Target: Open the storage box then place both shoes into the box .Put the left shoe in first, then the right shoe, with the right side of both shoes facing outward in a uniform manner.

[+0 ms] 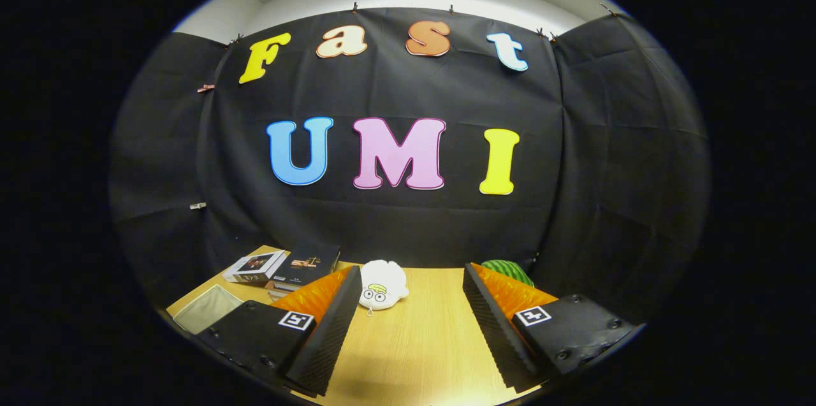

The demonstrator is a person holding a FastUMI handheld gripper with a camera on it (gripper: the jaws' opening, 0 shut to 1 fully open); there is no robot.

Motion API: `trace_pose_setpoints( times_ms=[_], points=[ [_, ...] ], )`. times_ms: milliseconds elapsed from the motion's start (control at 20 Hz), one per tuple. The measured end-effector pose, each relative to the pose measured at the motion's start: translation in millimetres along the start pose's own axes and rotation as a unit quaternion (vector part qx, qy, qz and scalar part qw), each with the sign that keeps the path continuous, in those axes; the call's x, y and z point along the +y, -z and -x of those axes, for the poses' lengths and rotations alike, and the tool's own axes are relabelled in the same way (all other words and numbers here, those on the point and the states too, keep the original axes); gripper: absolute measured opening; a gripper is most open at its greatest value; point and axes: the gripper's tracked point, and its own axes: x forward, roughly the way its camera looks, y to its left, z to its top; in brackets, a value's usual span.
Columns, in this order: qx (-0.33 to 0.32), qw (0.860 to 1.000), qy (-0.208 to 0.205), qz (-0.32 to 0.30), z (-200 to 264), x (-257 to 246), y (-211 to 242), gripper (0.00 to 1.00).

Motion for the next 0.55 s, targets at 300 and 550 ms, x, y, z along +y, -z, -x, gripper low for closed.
trace_pose_setpoints(
  times_ms=[300, 550],
  points=[
    [-0.011, 1.0, -0.011, 0.014, 10.4, -9.2, -3.6, 0.99],
    [-0.017, 0.999, -0.028, 0.015, 14.5, -10.9, -3.2, 0.99]
  ],
)
